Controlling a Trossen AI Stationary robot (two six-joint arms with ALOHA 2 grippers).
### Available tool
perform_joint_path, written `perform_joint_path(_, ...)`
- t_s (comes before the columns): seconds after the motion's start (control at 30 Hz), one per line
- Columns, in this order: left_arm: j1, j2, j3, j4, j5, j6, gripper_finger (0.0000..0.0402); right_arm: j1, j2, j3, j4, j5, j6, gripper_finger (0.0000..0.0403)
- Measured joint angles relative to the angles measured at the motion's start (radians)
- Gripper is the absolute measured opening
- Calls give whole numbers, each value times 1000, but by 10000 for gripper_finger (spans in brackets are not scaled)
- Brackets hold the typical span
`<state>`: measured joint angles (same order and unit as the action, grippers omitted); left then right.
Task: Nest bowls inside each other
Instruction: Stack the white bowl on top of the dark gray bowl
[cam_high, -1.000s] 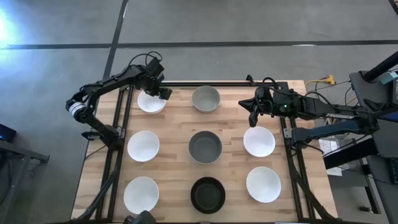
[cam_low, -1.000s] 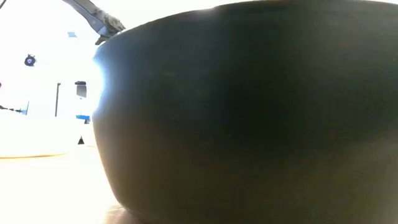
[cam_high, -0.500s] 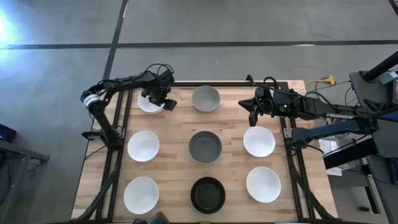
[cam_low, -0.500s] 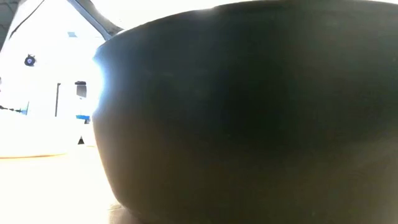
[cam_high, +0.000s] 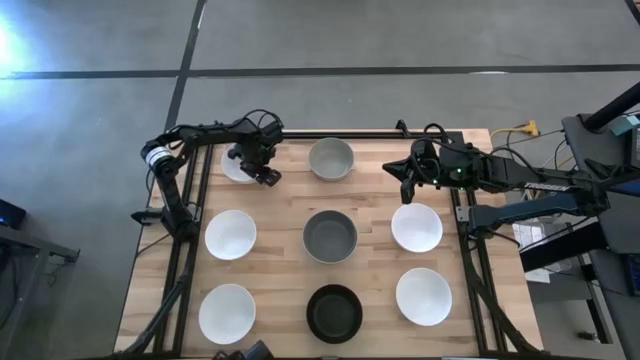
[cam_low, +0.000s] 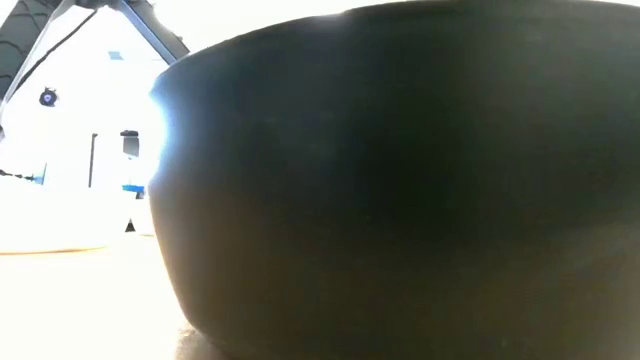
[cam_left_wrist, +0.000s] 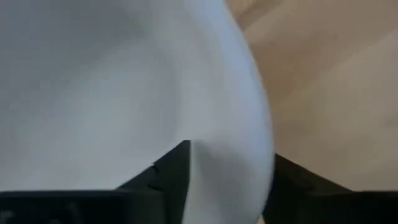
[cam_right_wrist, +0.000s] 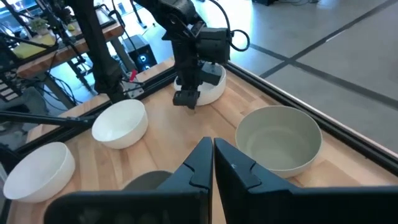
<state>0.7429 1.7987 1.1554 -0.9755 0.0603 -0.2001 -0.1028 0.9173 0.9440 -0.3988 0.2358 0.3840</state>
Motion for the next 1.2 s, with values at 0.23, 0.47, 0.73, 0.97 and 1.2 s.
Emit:
perform_joint_path(0.23, 0, -1, 1, -1, -29, 56, 14, 0, 0, 0, 0, 0, -1, 9)
perform_joint_path(0.47, 1, 1, 0, 0, -19, 50, 29, 0, 0, 0, 0, 0, -2, 9)
perform_joint_path(0.73, -15, -25, -1, -12, -17, 51, 6, 0, 0, 0, 0, 0, 1, 9)
perform_joint_path(0.97, -85, -158, 4, -3, 6, 59, 0, 0, 0, 0, 18, 0, 1, 9)
perform_joint_path(1.2, -280, -368, 9, -2, 35, 156, 0, 0, 1, 0, 18, 0, 0, 9)
